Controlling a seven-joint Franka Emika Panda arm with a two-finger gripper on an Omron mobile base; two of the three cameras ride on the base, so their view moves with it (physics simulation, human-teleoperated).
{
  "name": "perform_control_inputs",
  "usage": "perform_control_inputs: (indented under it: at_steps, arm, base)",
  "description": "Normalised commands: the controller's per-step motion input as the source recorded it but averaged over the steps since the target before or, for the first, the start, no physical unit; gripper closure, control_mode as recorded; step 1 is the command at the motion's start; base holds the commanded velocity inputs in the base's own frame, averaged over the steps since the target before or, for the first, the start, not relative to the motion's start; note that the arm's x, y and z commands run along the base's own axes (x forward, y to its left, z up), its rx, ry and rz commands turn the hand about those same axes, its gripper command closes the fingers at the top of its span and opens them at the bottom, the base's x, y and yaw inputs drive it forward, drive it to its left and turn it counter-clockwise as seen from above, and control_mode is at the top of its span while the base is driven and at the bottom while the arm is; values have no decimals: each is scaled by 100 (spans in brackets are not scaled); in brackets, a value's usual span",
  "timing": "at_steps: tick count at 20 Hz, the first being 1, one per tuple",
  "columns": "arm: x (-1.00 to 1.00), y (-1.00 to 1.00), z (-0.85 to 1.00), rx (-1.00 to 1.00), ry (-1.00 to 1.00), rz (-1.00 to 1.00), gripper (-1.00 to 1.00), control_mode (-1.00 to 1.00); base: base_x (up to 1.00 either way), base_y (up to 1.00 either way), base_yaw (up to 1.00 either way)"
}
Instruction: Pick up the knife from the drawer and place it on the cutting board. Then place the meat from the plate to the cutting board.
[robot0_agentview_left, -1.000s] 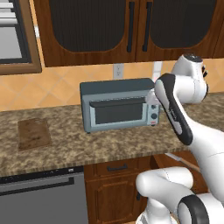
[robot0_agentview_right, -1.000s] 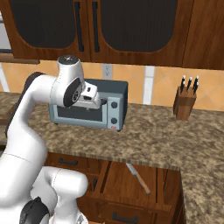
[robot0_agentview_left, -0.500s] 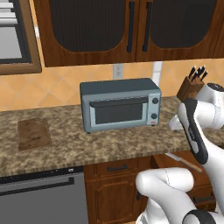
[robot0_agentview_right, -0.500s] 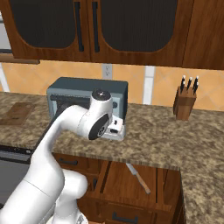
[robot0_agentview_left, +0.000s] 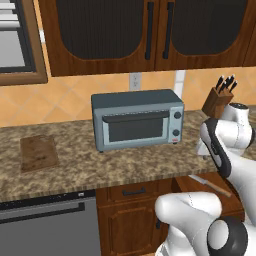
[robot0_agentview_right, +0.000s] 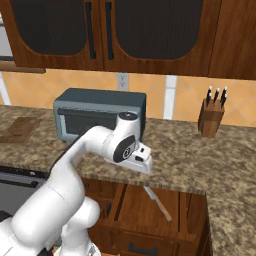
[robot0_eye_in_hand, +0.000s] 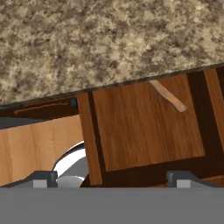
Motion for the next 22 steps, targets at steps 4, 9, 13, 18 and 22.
perform_control_inputs:
  at_steps: [4, 9, 13, 18, 22]
  arm:
    - [7, -37, -42, 0, 20, -22, -100, -100]
    - [0, -6, -16, 0, 3, -2, -100, -100]
    - [0, 7, -4, 0, 0, -2, -100, 100]
    - [0, 0, 0, 0, 0, 0, -100, 100]
    - [0, 0, 0, 0, 0, 0, -100, 100]
  base:
    - [0, 0, 0]
    - [0, 0, 0]
    - [0, 13, -3]
    - [0, 59, -20]
    - [9, 11, -17]
